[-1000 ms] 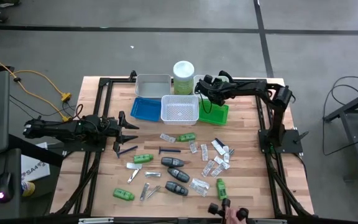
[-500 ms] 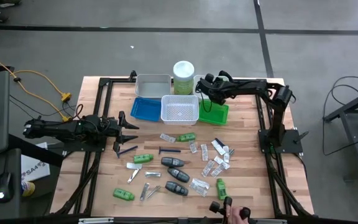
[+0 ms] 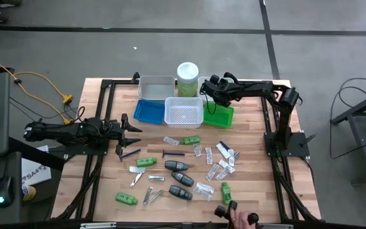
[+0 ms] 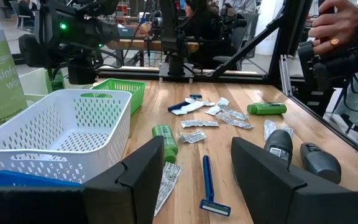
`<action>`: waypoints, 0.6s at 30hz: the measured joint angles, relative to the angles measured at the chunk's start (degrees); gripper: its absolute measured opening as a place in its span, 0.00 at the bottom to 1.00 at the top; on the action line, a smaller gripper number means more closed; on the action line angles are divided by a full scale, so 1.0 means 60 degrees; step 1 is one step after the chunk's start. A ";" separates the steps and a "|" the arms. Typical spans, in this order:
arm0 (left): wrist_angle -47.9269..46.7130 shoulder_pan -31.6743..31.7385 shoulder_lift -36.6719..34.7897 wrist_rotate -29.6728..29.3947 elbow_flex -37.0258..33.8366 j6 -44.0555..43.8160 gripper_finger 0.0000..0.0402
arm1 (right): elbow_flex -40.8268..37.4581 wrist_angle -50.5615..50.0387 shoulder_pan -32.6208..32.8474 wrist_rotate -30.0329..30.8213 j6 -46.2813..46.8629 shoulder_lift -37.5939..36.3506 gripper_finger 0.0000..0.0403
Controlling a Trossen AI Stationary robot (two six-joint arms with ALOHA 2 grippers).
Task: Pick & Place Travel size toiletries
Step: Put the green shampoo into the small white bin
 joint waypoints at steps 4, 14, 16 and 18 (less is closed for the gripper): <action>-0.0002 0.0000 -0.0002 0.0003 0.0000 -0.0001 0.47 | 0.0000 0.0000 0.0000 -0.0024 0.0062 0.0000 0.47; 0.0000 0.0000 -0.0003 0.0003 0.0001 -0.0003 0.47 | 0.0007 -0.0184 0.0000 -0.0093 0.0224 -0.0302 0.53; 0.0000 0.0000 -0.0002 0.0003 0.0000 0.0000 0.47 | 0.0007 -0.0326 0.0000 -0.0111 0.0251 -0.0402 0.53; -0.0001 0.0000 -0.0001 0.0003 0.0001 0.0000 0.47 | 0.0007 -0.0484 0.0000 -0.0087 0.0294 -0.0502 0.53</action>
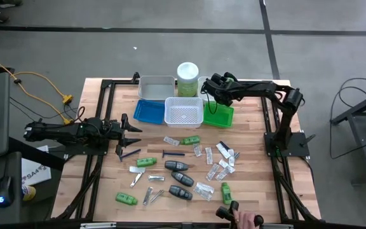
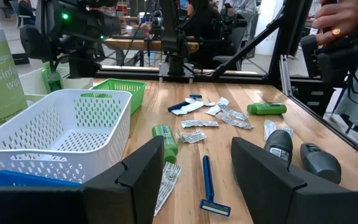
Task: Pick & Place Travel size toiletries
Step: Put the green shampoo into the small white bin
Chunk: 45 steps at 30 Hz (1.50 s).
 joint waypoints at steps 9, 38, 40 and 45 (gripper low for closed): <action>0.0001 0.0000 -0.0003 0.0000 0.0002 0.0000 0.47 | 0.0047 -0.0033 0.0000 0.0041 0.0369 -0.1163 0.53; 0.0001 0.0000 -0.0001 0.0000 0.0000 -0.0001 0.47 | -0.0368 -0.1516 0.0403 -1.3226 1.4097 -0.8981 0.53; 0.0001 0.0000 -0.0002 0.0000 0.0002 0.0000 0.47 | -0.0816 -0.0805 0.0676 -1.4255 1.4414 -0.9197 0.53; 0.0001 0.0000 -0.0003 0.0000 -0.0001 0.0000 0.47 | -0.2445 0.1345 0.1688 -1.4651 1.4710 -0.9843 0.53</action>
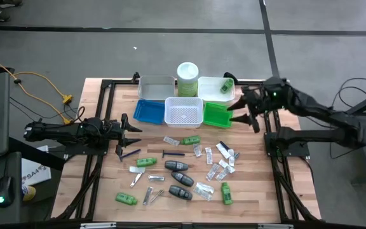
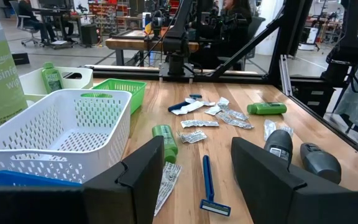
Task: Pick & Place Travel size toiletries
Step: Put the green shampoo into the small white bin
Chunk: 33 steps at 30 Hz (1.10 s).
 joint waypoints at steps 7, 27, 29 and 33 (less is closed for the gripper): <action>-0.0001 0.0000 0.0000 -0.0001 0.0001 -0.0001 0.47 | -0.1922 0.3208 0.1530 0.0829 0.0734 -0.0165 0.53; 0.0000 0.0000 0.0000 0.0000 0.0003 -0.0003 0.47 | -0.4607 0.6017 0.6833 0.6973 0.2135 0.0440 0.53; 0.0000 0.0000 0.0000 0.0000 0.0001 0.0000 0.47 | -0.4637 0.6090 0.7167 0.7311 0.2007 0.0807 0.53; 0.0000 0.0000 0.0000 0.0000 0.0000 -0.0003 0.47 | -0.4633 0.6807 0.7619 0.7782 0.1914 0.1754 0.53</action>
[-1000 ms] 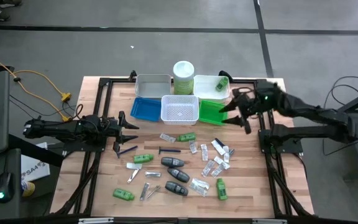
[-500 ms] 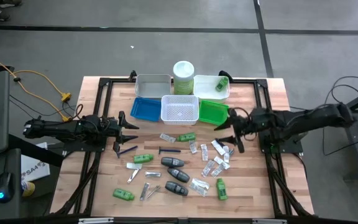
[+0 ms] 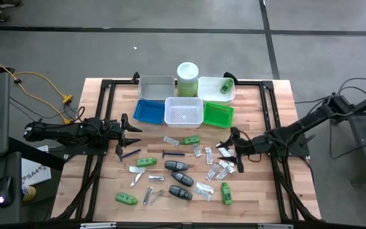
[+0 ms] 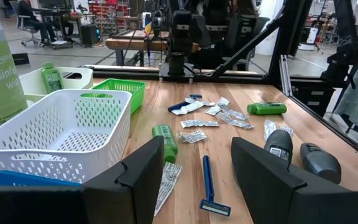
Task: Pick & Place Travel size toiletries
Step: Put the green shampoo into the small white bin
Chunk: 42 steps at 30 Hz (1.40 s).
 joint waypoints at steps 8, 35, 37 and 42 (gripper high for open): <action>0.0000 0.0000 0.0003 0.0000 0.0003 0.0003 0.47 | 0.0542 0.0494 0.0173 0.0013 0.1595 0.1188 0.53; -0.0001 0.0000 0.0003 0.0000 0.0002 0.0003 0.47 | 0.3195 -0.2523 0.2796 -0.0331 0.6122 0.3294 0.35; 0.0000 0.0000 0.0001 0.0000 0.0002 0.0003 0.47 | 0.3195 -0.2721 0.2903 -0.0827 0.6953 0.3294 0.34; 0.0000 0.0000 0.0003 0.0000 0.0000 0.0003 0.47 | 0.3192 -0.3135 0.2977 -0.1970 0.8555 0.3294 0.34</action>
